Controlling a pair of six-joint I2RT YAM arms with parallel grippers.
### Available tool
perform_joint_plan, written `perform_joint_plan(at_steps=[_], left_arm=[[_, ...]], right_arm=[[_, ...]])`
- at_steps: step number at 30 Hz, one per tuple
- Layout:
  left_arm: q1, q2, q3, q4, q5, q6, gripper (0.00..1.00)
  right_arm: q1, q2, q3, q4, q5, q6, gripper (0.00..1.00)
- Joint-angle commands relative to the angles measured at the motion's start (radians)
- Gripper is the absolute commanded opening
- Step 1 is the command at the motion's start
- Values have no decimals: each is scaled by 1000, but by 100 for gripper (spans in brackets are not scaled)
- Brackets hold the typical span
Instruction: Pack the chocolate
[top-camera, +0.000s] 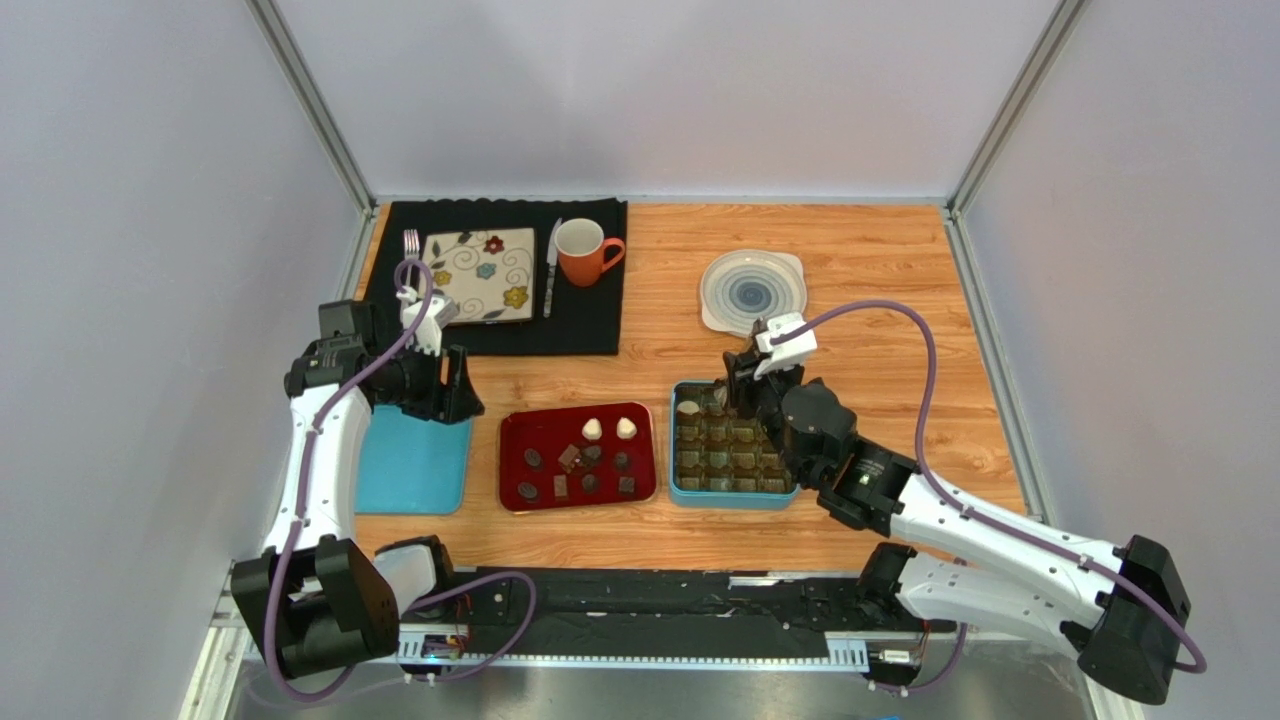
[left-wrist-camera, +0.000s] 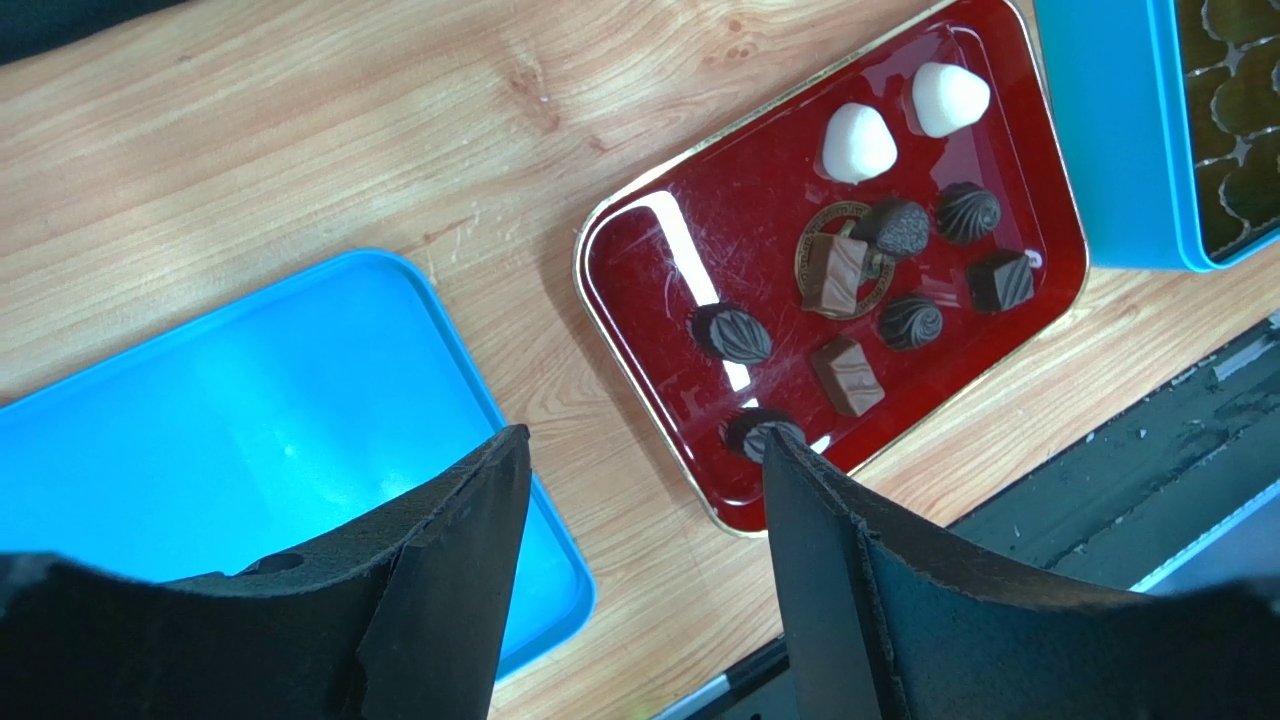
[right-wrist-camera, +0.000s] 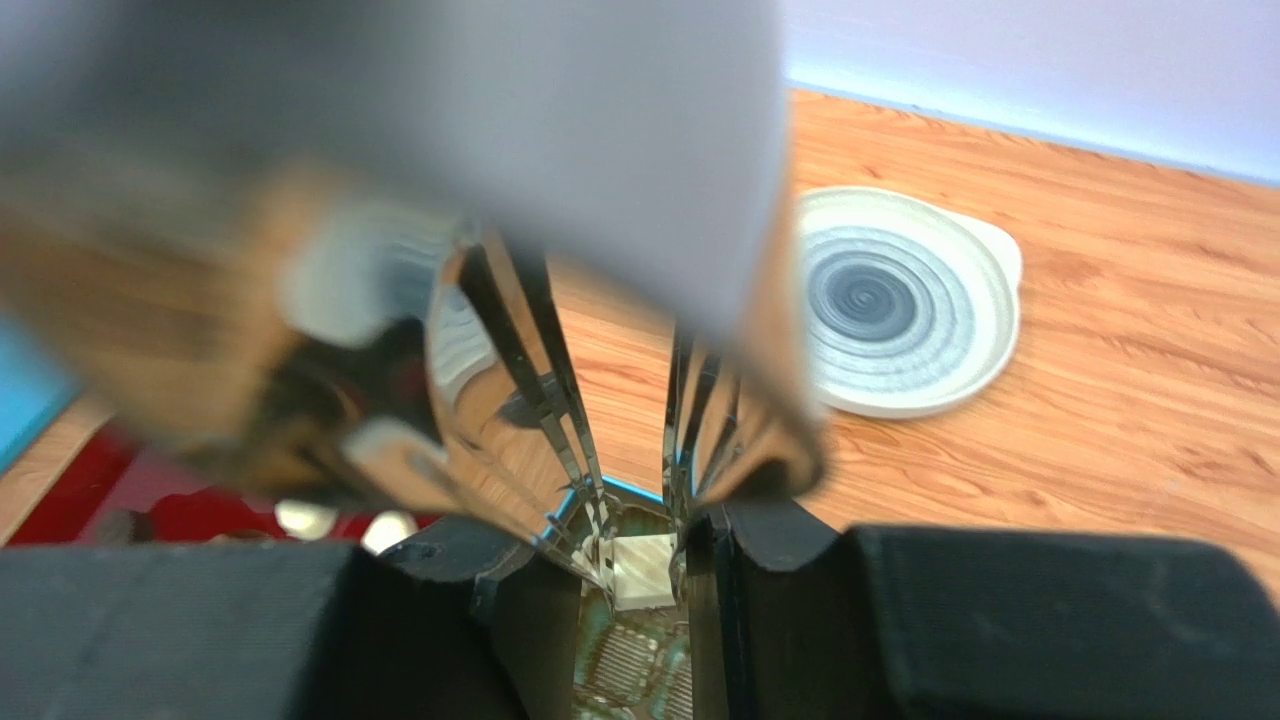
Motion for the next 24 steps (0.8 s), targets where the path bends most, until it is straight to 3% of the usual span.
perform_joint_plan(at_steps=[1, 24], left_arm=[[8, -15, 38, 1, 24, 14, 68], [8, -10, 26, 9, 23, 23, 68]], right_arm=[[-36, 14, -4, 19, -21, 37, 22], [-105, 184, 36, 140, -90, 52, 45]])
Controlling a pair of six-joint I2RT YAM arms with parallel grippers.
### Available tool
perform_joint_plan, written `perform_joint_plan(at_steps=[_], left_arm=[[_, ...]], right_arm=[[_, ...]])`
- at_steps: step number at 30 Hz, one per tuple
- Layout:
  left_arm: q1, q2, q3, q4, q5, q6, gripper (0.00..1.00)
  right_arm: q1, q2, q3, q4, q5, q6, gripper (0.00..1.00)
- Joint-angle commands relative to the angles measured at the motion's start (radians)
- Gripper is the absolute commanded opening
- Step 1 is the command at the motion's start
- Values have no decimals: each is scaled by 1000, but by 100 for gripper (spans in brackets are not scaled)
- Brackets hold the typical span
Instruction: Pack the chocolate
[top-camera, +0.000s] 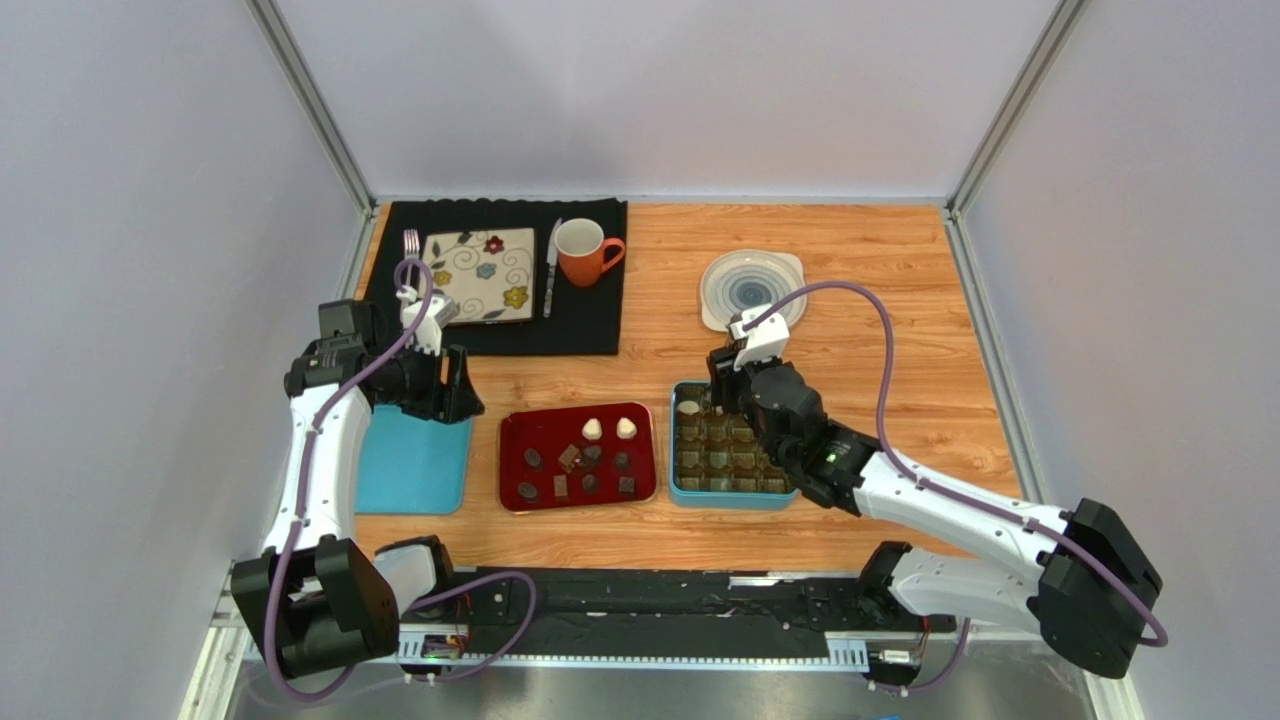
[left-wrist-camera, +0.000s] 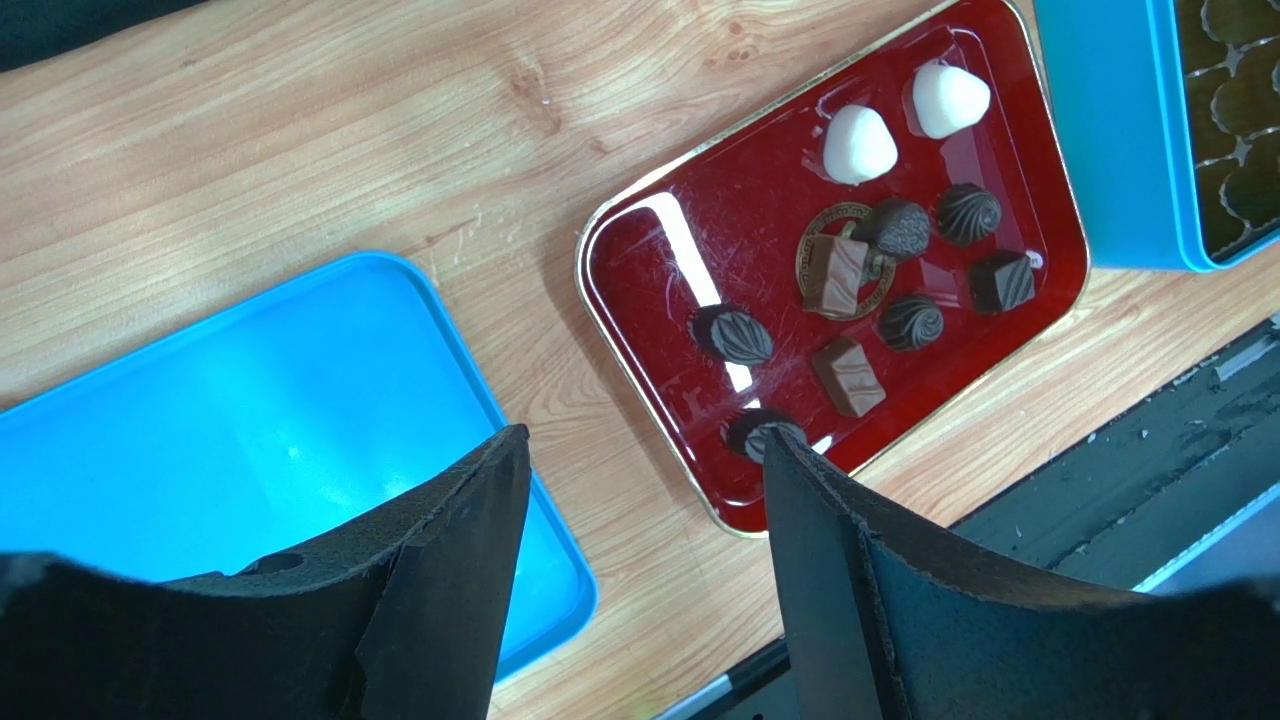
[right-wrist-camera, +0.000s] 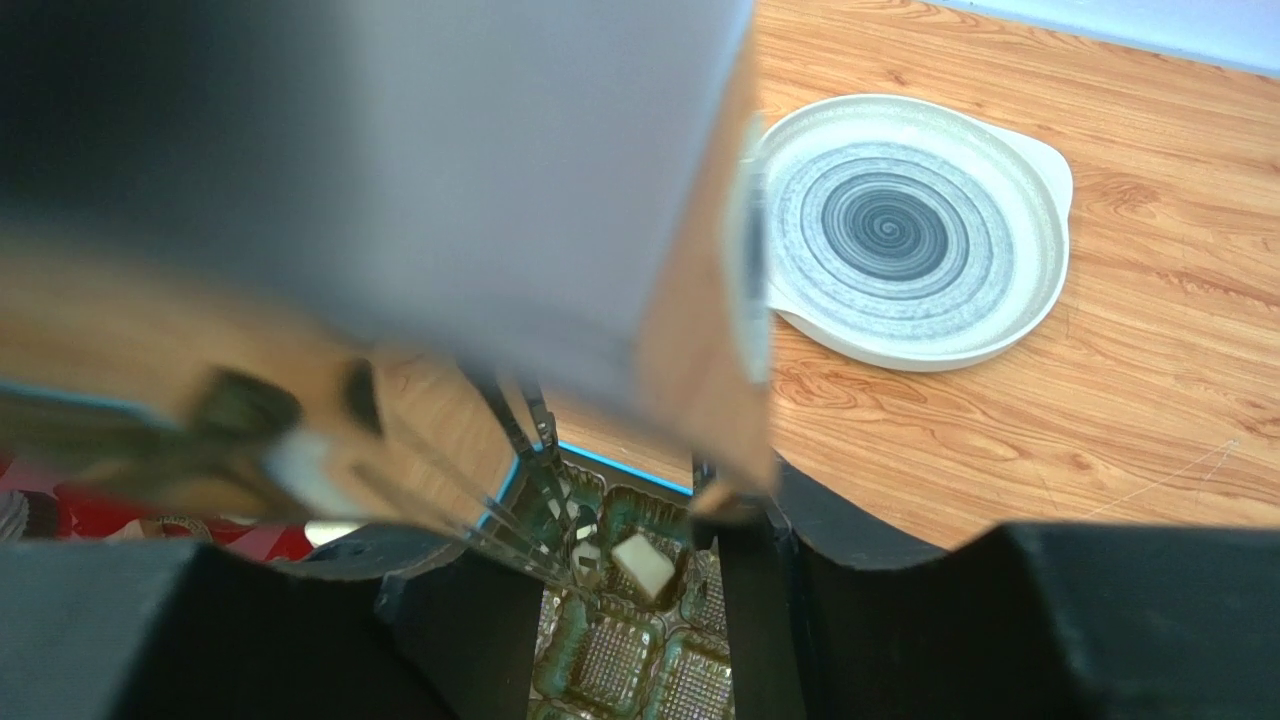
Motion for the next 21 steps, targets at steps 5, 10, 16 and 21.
perform_joint_plan(at_steps=[5, 10, 16, 21], left_arm=[[8, -7, 22, 8, 25, 15, 68], [8, -8, 25, 5, 25, 17, 68], [8, -12, 26, 5, 28, 12, 68], [8, -12, 26, 5, 34, 9, 68]], right_arm=[[-11, -14, 60, 86, -42, -5, 43], [-4, -47, 118, 60, -112, 10, 40], [84, -5, 170, 64, -126, 5, 39], [157, 136, 213, 124, -131, 34, 39]])
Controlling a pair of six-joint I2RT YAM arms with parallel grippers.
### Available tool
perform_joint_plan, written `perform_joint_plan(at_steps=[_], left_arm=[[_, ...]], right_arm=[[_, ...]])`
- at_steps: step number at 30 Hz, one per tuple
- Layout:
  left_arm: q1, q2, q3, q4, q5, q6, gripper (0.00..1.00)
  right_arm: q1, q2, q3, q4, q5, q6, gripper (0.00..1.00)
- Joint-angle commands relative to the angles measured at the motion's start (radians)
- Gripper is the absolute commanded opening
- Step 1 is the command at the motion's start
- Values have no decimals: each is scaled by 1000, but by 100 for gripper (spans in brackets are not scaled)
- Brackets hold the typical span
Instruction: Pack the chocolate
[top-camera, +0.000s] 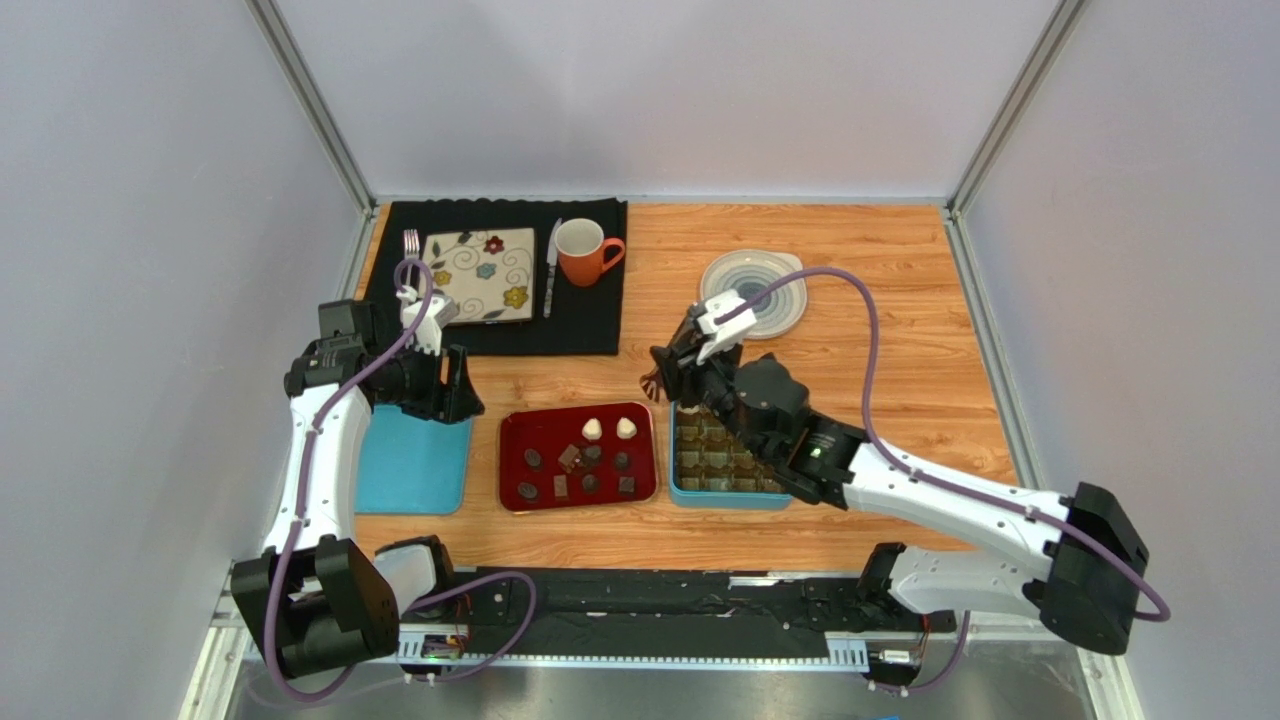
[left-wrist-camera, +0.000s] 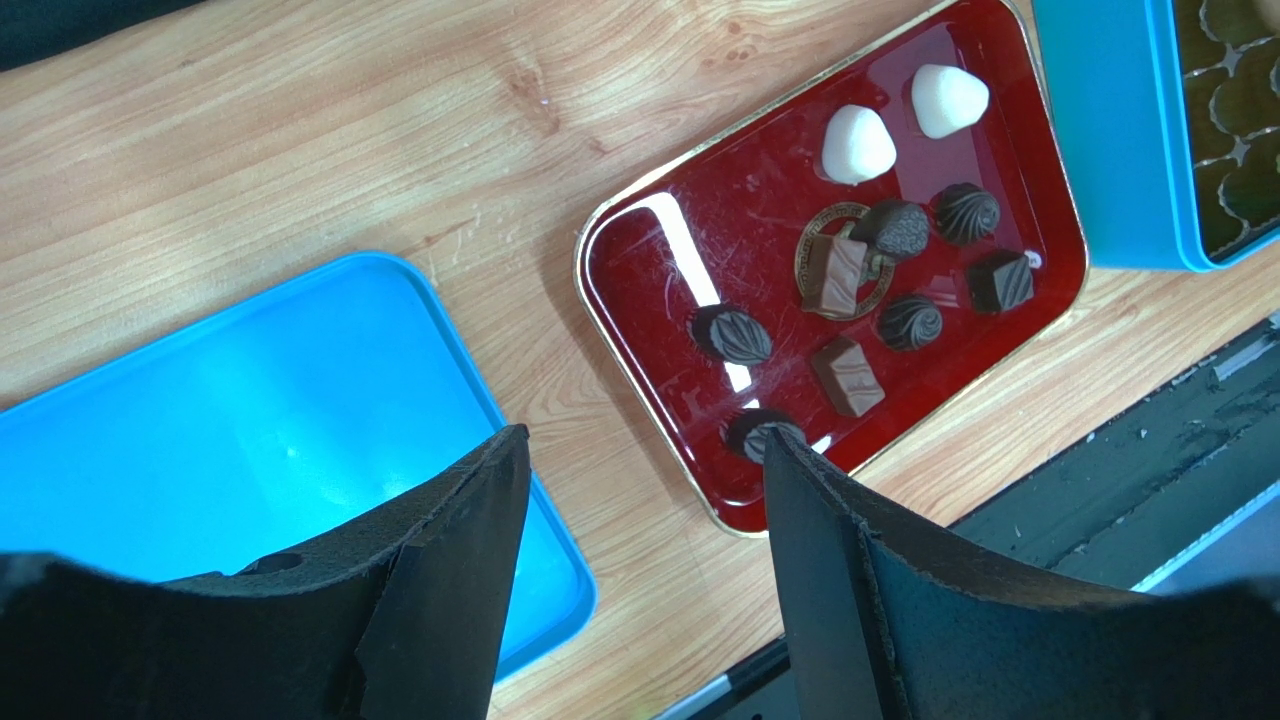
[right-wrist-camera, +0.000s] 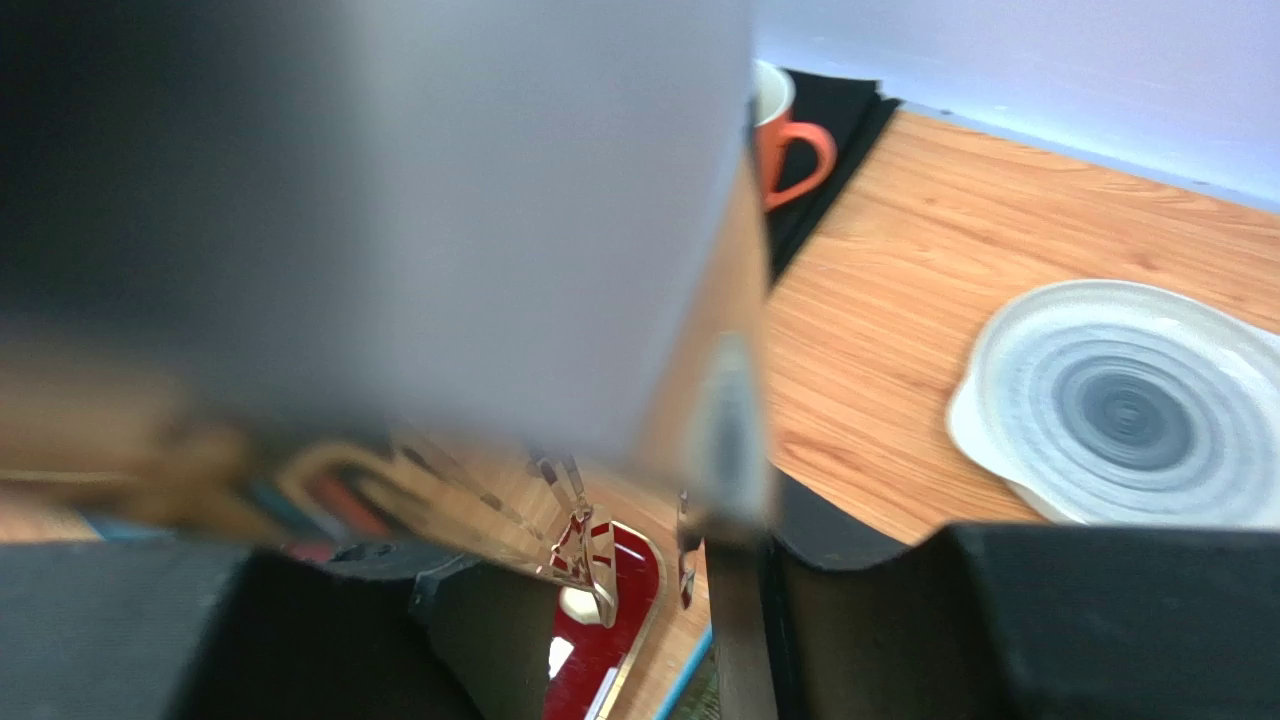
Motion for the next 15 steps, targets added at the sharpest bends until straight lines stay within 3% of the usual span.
perform_joint_plan(at_steps=[1, 7, 15], left_arm=[[8, -13, 25, 5, 31, 11, 68], [8, -22, 20, 3, 20, 23, 68], [8, -22, 12, 3, 30, 25, 68]], right_arm=[[48, 121, 62, 90, -23, 35, 39], [97, 292, 142, 154, -17, 49, 38], [107, 404, 199, 203, -23, 66, 39]])
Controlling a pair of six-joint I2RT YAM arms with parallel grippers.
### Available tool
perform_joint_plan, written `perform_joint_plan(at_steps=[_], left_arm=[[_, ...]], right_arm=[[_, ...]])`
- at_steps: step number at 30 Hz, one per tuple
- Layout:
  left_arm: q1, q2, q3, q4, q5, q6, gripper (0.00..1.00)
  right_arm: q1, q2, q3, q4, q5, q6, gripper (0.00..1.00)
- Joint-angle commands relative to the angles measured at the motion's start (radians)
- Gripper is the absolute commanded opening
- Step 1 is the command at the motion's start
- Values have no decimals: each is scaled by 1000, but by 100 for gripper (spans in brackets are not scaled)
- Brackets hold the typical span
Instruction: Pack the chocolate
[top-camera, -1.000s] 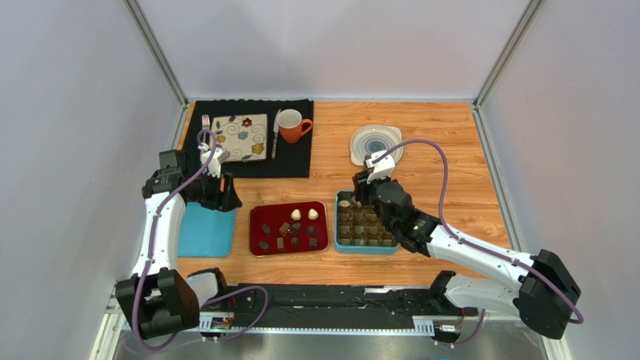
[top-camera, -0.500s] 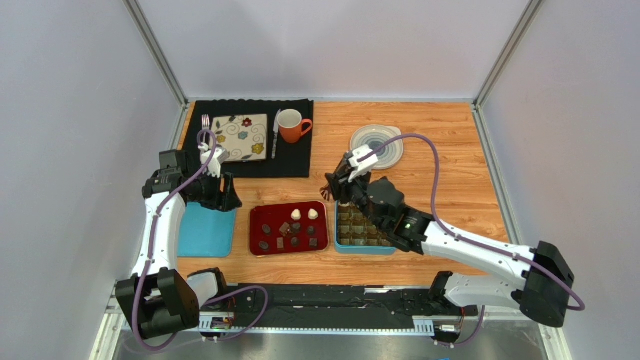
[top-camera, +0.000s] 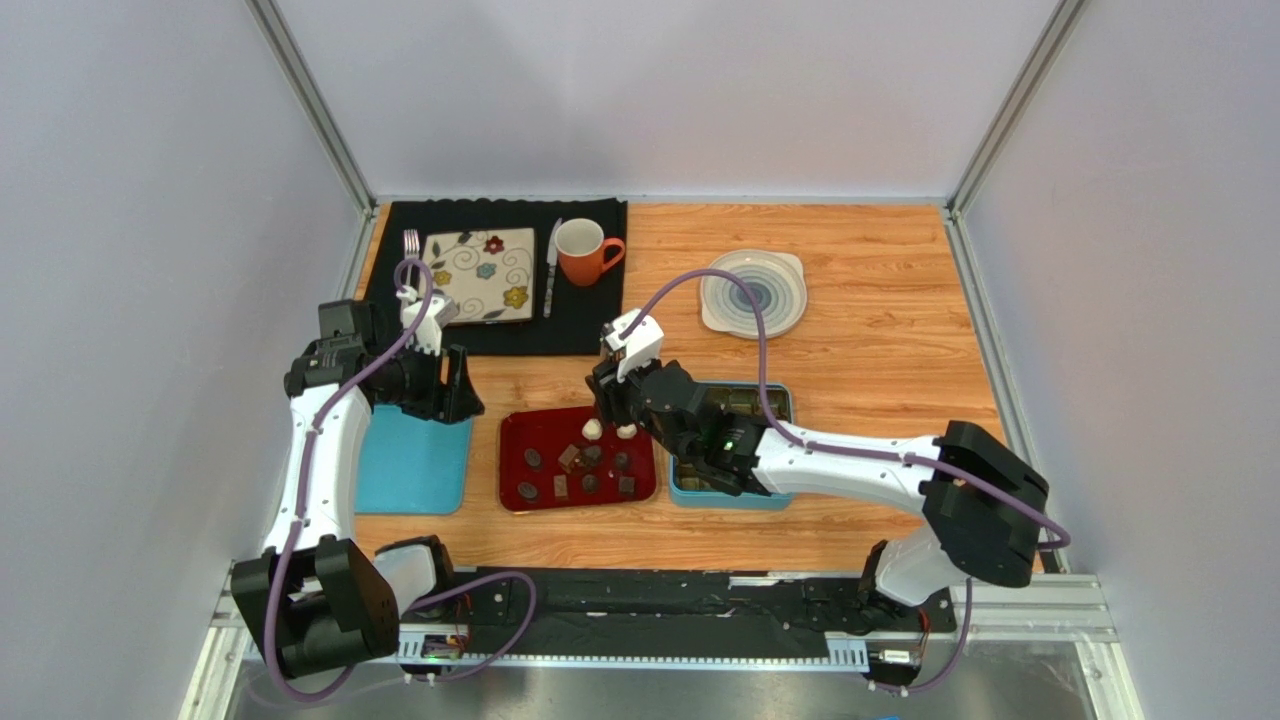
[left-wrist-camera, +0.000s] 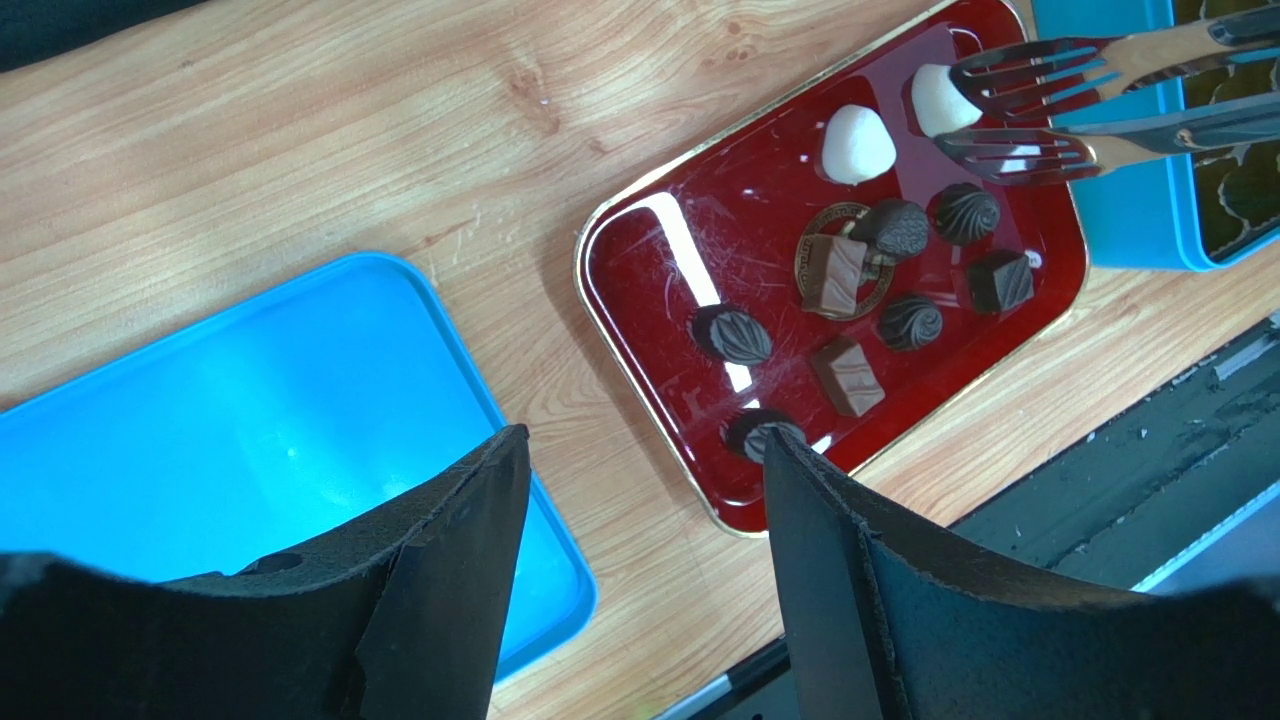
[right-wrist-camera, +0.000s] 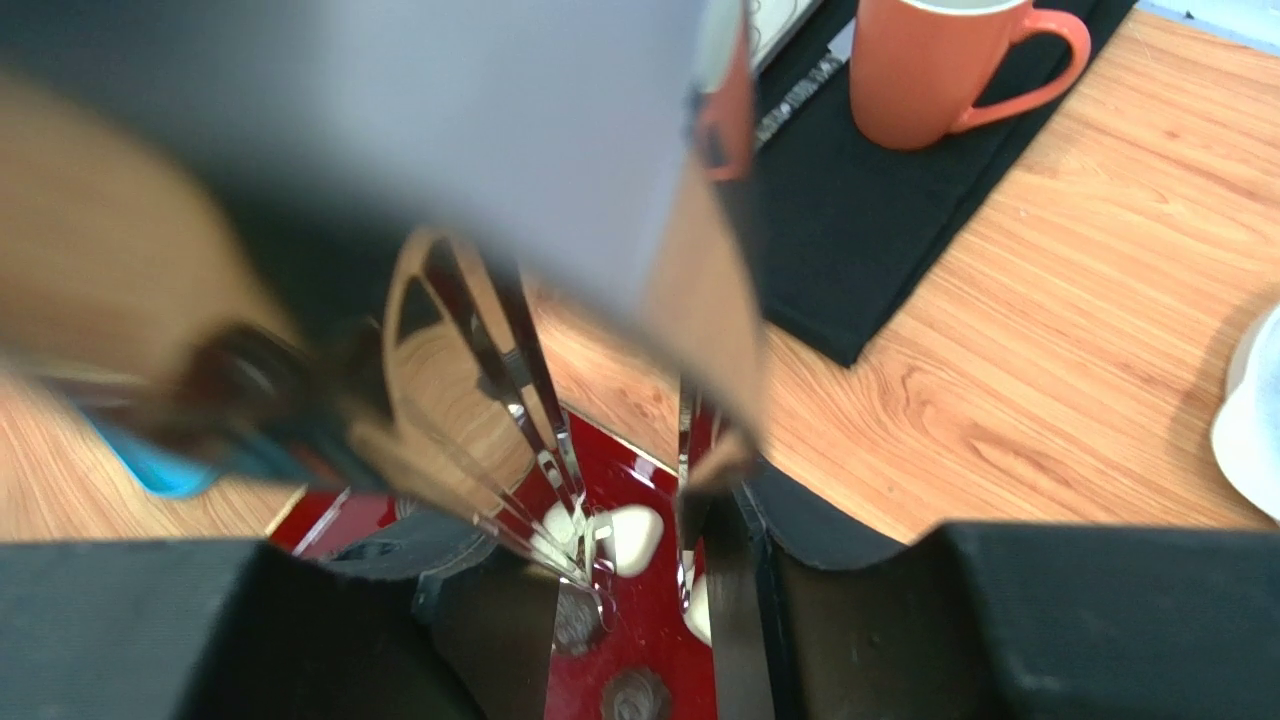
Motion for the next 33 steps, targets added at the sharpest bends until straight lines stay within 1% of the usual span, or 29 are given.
perform_joint_plan(at_steps=[1, 11, 26, 29, 32, 33], left_arm=[[9, -21, 12, 5, 29, 25, 68], [8, -22, 19, 0, 25, 33, 68], [8, -27, 19, 0, 20, 41, 68], [8, -28, 17, 0, 18, 42, 68], [8, -30, 15, -1, 18, 45, 68], [8, -28, 15, 0, 17, 45, 68]], right_arm=[[6, 39, 72, 113, 5, 27, 40], [8, 120, 95, 127, 23, 45, 43], [8, 194, 105, 136, 23, 64, 43], [8, 203, 107, 138, 26, 64, 41], [8, 198, 107, 139, 30, 52, 36], [8, 189, 108, 142, 33, 46, 32]])
